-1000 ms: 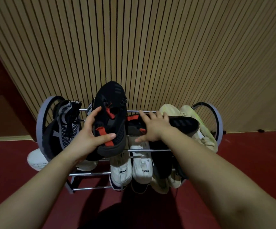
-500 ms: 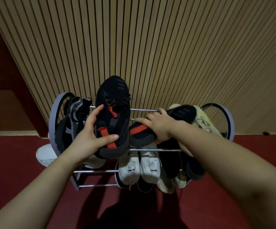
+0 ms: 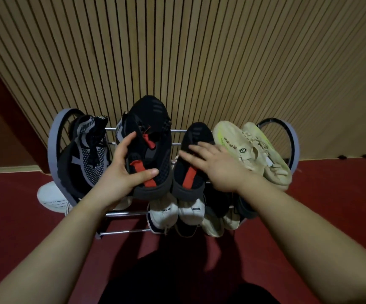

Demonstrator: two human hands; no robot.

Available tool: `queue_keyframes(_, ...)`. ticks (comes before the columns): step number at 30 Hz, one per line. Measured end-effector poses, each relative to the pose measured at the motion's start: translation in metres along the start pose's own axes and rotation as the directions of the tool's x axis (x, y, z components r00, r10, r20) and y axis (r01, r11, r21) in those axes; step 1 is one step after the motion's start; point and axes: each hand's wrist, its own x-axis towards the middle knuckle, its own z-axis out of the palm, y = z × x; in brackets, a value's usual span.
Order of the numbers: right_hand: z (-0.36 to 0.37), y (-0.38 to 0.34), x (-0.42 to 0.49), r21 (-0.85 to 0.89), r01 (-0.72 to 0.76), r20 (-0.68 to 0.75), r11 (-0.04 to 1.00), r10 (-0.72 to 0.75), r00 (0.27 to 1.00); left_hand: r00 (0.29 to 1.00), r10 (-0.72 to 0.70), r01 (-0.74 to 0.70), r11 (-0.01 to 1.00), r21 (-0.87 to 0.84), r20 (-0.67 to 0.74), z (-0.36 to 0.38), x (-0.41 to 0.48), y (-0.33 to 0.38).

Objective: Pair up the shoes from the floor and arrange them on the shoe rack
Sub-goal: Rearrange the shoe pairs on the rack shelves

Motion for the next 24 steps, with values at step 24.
queue_keyframes(24,0.061,-0.052,-0.046,0.896,-0.227,-0.084,0.382,0.648,0.757,0.997,-0.068,0.066,0.996,-0.062,-0.029,0.012,-0.024,-0.013)
